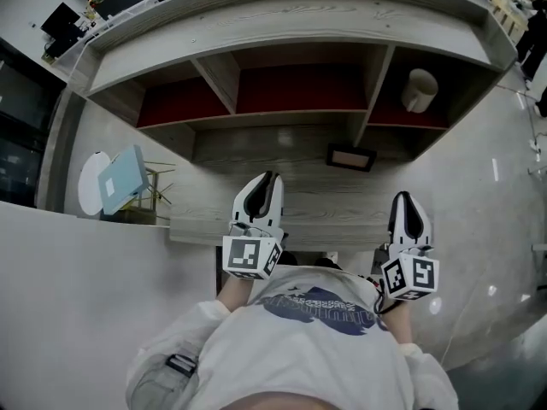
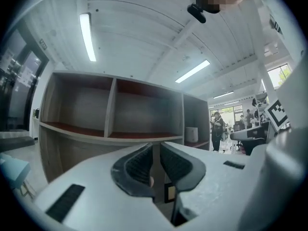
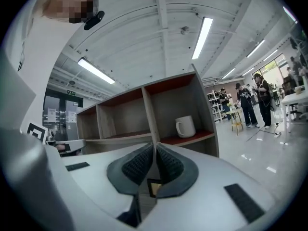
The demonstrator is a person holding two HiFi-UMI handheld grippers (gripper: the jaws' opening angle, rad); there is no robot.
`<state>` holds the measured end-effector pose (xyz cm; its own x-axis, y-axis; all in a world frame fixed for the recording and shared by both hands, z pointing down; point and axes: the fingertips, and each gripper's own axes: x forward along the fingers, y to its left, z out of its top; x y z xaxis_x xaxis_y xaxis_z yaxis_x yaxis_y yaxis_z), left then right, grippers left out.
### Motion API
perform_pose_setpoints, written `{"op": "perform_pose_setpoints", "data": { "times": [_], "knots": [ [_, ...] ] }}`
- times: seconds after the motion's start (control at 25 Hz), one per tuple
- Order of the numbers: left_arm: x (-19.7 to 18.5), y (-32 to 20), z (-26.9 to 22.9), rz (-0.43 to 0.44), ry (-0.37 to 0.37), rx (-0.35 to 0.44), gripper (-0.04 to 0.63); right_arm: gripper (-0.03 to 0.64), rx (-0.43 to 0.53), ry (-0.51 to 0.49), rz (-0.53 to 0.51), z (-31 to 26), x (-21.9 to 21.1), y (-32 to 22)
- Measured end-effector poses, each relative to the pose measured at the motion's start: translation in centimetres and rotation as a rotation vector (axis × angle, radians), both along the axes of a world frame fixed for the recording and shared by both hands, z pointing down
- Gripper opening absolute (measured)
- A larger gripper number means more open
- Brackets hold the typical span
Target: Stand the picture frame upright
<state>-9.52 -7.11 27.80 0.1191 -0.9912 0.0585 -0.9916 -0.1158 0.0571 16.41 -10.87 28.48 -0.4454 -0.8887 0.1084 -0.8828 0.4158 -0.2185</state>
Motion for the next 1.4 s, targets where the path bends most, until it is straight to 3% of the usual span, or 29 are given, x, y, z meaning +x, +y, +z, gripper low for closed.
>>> {"op": "perform_pose_setpoints", "data": {
  "times": [0.28, 0.72, 1.4],
  "knots": [
    [1.0, -0.2, -2.0, 0.035, -0.078, 0.072, 0.014, -0.002, 0.091, 0.045, -0.005, -2.4, -0.8, 0.2],
    [1.4, -0.6, -4.4, 0.061, -0.113, 0.193, 0.006, -0.002, 0.262, 0.133, -0.017, -5.5, -1.4, 0.7],
    [0.4, -0.9, -3.8, 0.047, -0.145, 0.206, 0.005, -0.002, 0.308, 0.167, 0.029, -4.9, -1.0, 0.8]
  ]
}}
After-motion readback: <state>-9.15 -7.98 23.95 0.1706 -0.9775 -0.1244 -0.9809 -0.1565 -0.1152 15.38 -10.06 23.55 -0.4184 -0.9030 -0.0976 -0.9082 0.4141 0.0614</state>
